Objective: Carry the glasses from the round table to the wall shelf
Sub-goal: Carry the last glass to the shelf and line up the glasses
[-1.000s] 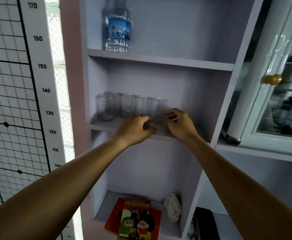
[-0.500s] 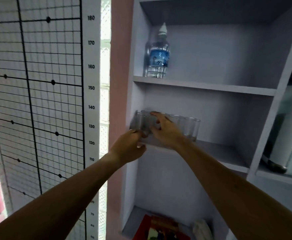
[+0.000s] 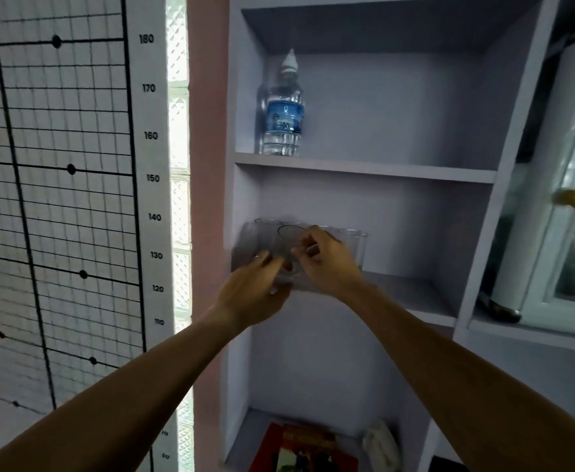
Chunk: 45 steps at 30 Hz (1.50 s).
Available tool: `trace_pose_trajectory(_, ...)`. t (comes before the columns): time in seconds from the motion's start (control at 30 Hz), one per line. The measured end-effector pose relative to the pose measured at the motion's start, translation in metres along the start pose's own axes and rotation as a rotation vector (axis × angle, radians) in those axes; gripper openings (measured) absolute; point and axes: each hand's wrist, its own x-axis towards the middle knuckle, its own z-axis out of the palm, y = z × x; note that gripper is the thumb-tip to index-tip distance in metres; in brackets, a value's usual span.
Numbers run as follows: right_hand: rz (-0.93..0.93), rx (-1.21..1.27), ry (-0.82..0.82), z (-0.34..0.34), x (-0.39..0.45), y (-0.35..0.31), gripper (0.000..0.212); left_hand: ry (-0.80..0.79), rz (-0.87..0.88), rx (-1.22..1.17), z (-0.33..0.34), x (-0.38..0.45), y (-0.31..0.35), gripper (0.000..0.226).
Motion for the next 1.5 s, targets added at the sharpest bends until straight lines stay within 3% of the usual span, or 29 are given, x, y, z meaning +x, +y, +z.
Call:
trace_pose_trajectory(0.27,0.103,0.034,0.161,-0.06,-0.037,0.041,0.009,-0.007,0.103,-0.137,0.042,0.028,0.061,0.019)
trace_pose_trajectory(0.5,0.22,0.086,0.241,-0.089,-0.058,0.068,0.018,-0.067,0.132,-0.231,0.062,0.046,0.097,0.022)
trace_pose_trajectory(0.77,0.328,0.124,0.254,-0.086,-0.053,0.087,0.048,-0.117,0.064,-0.163,0.071,0.055,0.101,0.038)
trace_pose_trajectory(1.1,0.478,0.119,0.291,-0.085,-0.039,0.093,0.039,-0.019,0.181,-0.053,0.076,0.054,0.101,0.043)
trace_pose_trajectory(1.3,0.48,0.072,0.293,-0.083,-0.041,0.091,0.043,-0.202,0.106,-0.192,0.064,0.057,0.095,0.043)
trace_pose_trajectory(1.4,0.431,-0.105,0.243,-0.079,-0.046,0.086,0.062,0.0,0.196,-0.169,0.054,0.062,0.076,0.041)
trace_pose_trajectory(1.5,0.267,-0.567,0.137,-0.069,-0.049,0.077,0.074,0.206,0.128,0.045,0.047,0.065,0.04,0.044)
